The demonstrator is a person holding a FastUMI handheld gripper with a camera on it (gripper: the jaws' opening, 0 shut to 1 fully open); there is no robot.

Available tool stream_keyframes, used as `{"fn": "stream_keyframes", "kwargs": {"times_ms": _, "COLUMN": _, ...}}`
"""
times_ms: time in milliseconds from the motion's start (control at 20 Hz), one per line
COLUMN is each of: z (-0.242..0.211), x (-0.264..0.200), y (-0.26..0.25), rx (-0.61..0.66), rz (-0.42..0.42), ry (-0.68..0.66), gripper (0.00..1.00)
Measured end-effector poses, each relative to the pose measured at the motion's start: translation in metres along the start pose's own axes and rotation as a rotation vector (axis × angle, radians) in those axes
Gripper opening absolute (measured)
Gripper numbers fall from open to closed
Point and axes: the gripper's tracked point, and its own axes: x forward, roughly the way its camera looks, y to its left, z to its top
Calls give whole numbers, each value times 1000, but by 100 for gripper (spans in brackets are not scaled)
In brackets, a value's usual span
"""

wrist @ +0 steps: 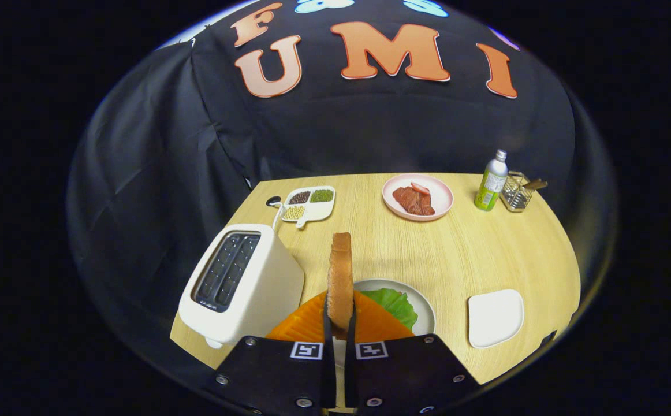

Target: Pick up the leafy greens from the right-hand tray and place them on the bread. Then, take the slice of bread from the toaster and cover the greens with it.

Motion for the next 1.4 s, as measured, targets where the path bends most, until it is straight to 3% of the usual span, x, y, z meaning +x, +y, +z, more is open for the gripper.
{"fn": "stream_keyframes", "kwargs": {"times_ms": 350, "z": -37, "x": 28, "y": -20, "rx": 48, "rz": 84, "ry": 73, "gripper": 6}}
{"fn": "stream_keyframes", "kwargs": {"times_ms": 600, "z": -56, "x": 41, "y": -47, "rx": 100, "rz": 86, "ry": 128, "gripper": 7}}
{"fn": "stream_keyframes", "kwargs": {"times_ms": 750, "z": -61, "x": 44, "y": -64, "rx": 105, "rz": 60, "ry": 150, "gripper": 14}}
{"fn": "stream_keyframes", "kwargs": {"times_ms": 1050, "z": -80, "x": 49, "y": -91, "rx": 13, "rz": -21, "ry": 209, "gripper": 47}}
{"fn": "stream_keyframes", "kwargs": {"times_ms": 1150, "z": -86, "x": 50, "y": -97, "rx": -9, "rz": -35, "ry": 228, "gripper": 64}}
{"fn": "stream_keyframes", "kwargs": {"times_ms": 1200, "z": -90, "x": 50, "y": -96, "rx": -18, "rz": -35, "ry": 239, "gripper": 80}}
{"fn": "stream_keyframes", "kwargs": {"times_ms": 1300, "z": -88, "x": 50, "y": -97, "rx": -34, "rz": -44, "ry": 235, "gripper": 94}}
{"fn": "stream_keyframes", "kwargs": {"times_ms": 1400, "z": -81, "x": 44, "y": -100, "rx": -35, "rz": -53, "ry": 217, "gripper": 98}}
